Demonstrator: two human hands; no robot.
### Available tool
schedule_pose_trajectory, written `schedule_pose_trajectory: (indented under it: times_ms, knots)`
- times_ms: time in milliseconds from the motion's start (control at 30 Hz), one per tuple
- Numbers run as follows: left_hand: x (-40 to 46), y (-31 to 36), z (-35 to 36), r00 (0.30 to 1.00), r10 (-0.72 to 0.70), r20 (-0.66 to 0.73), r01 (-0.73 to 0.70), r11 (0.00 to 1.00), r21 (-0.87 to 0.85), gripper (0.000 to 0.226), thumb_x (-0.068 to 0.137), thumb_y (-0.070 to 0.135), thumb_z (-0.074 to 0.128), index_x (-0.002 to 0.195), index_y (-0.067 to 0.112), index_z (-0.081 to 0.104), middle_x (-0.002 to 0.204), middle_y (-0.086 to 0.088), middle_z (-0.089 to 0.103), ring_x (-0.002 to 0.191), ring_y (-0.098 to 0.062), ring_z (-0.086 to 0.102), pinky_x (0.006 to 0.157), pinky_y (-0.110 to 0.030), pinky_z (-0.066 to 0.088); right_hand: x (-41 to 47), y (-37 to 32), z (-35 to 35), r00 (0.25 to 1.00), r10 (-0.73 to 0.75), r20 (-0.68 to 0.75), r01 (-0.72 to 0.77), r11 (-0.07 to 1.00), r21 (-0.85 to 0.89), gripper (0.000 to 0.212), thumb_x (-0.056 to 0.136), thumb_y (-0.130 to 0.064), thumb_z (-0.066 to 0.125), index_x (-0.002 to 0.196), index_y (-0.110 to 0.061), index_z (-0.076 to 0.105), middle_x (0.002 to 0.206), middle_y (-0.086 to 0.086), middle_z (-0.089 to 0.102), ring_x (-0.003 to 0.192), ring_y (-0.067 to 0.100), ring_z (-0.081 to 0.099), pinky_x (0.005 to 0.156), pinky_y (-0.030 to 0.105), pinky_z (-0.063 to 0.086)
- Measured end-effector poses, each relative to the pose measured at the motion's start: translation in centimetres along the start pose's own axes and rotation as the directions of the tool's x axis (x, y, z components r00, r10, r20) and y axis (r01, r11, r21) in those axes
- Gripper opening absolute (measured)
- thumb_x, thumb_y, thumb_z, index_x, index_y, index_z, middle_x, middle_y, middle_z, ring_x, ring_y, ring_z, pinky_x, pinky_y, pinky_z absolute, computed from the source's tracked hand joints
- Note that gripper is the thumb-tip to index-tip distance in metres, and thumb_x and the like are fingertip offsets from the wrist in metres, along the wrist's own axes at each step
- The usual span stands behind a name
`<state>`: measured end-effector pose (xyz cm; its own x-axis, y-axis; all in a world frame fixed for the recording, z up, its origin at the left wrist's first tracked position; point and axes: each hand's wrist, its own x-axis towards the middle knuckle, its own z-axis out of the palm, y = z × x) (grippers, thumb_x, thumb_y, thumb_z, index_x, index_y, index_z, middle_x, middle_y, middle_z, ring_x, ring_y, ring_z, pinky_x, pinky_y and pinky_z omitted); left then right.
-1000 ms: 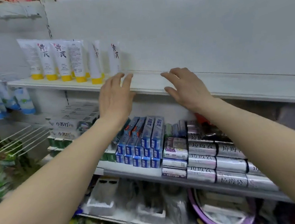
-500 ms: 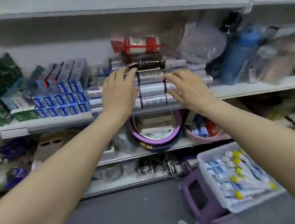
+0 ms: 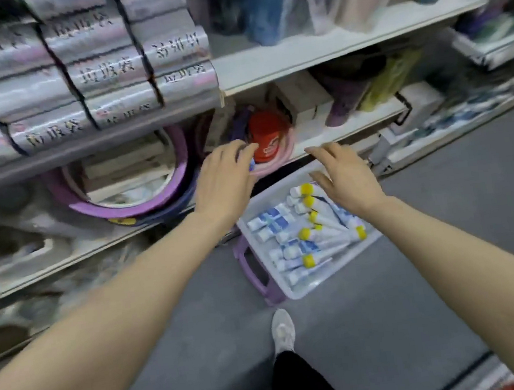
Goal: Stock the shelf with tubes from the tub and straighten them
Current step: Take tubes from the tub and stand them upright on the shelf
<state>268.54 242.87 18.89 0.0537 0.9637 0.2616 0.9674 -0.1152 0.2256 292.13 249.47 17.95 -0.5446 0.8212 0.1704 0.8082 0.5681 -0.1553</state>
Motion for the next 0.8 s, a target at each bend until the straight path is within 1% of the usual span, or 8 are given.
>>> schedule_pose_trajectory:
  times_ms: [100,200,300,367,500,633,733,800]
  knots:
    - [1.5,3.3,6.1,0.995,-0.002,0.098,0.006,0.999,-0.048,0.06,0.078,0.027,0.074,0.132,0.014,0.052,0.126,-0.008,0.055,0.111,-0.031,0.053,0.091,-0.042,0.045,-2.2,6.2,3.2,0.988,0.119,0.096,-0.125,0.99,0.06,0.044,0.09,-0.02,0.061,0.132,-0.01,0.054,0.114,0.015,0.058,0.099,0.038,0.055,0.08,0.042,0.046]
    - [2.0,5.7,11.6,0.979,0.011,0.202,0.005,0.997,-0.081,0.06,0.076,0.025,0.077,0.131,0.013,0.055,0.124,-0.009,0.058,0.109,-0.032,0.056,0.091,-0.042,0.048,-4.0,11.0,6.4,0.953,0.236,0.189,-0.258,0.961,0.102,0.044,0.089,-0.016,0.063,0.131,-0.011,0.055,0.111,0.016,0.058,0.094,0.039,0.055,0.076,0.04,0.045]
    - [1.8,7.2,16.8,0.956,0.004,0.294,0.03,0.994,-0.109,0.058,0.073,0.021,0.08,0.126,0.012,0.06,0.12,-0.011,0.062,0.107,-0.034,0.059,0.087,-0.041,0.05,-5.8,14.4,9.8,0.884,0.34,0.32,-0.38,0.922,0.073,0.044,0.092,-0.018,0.059,0.135,-0.013,0.052,0.123,0.013,0.056,0.106,0.038,0.052,0.085,0.04,0.042]
    - [1.6,7.9,19.9,0.934,0.016,0.356,0.03,0.992,-0.125,0.058,0.068,0.018,0.083,0.122,0.011,0.063,0.116,-0.013,0.064,0.103,-0.035,0.062,0.085,-0.042,0.052,-7.0,16.1,12.3,0.844,0.349,0.408,-0.404,0.913,0.054,0.046,0.092,-0.017,0.057,0.137,-0.015,0.05,0.129,0.012,0.055,0.112,0.037,0.049,0.09,0.041,0.041]
    - [1.5,8.5,25.6,0.888,0.056,0.457,-0.01,0.995,-0.103,0.057,0.055,0.015,0.09,0.108,0.009,0.07,0.102,-0.012,0.069,0.089,-0.033,0.068,0.074,-0.038,0.057,-8.6,18.1,16.7,0.784,0.308,0.539,-0.381,0.924,0.026,0.05,0.09,-0.01,0.056,0.139,-0.016,0.047,0.132,0.011,0.055,0.116,0.035,0.047,0.096,0.042,0.041]
    - [1.5,8.5,31.2,0.833,0.103,0.544,-0.046,0.992,-0.117,0.057,0.051,0.012,0.09,0.105,0.007,0.07,0.098,-0.012,0.069,0.088,-0.033,0.068,0.072,-0.038,0.058,-8.6,18.7,20.6,0.778,0.214,0.591,-0.239,0.97,-0.037,0.053,0.089,-0.007,0.054,0.14,-0.02,0.045,0.133,0.007,0.056,0.123,0.031,0.047,0.101,0.038,0.033]
    - [1.7,8.4,34.7,0.776,0.126,0.618,-0.058,0.99,-0.129,0.052,0.055,0.01,0.088,0.104,0.005,0.069,0.096,-0.015,0.068,0.089,-0.035,0.066,0.075,-0.04,0.057,-8.2,18.8,23.1,0.721,0.159,0.674,-0.142,0.987,-0.081,0.052,0.088,-0.009,0.05,0.138,-0.021,0.044,0.131,0.005,0.054,0.123,0.029,0.046,0.106,0.037,0.029]
    - [1.9,8.6,36.6,0.732,0.153,0.663,-0.063,0.985,-0.158,0.047,0.064,0.008,0.083,0.108,0.005,0.066,0.098,-0.016,0.066,0.093,-0.036,0.064,0.08,-0.041,0.054,-8.2,19.0,24.5,0.681,0.144,0.718,-0.088,0.989,-0.115,0.048,0.088,-0.009,0.046,0.135,-0.019,0.044,0.127,0.006,0.054,0.12,0.029,0.047,0.105,0.037,0.029]
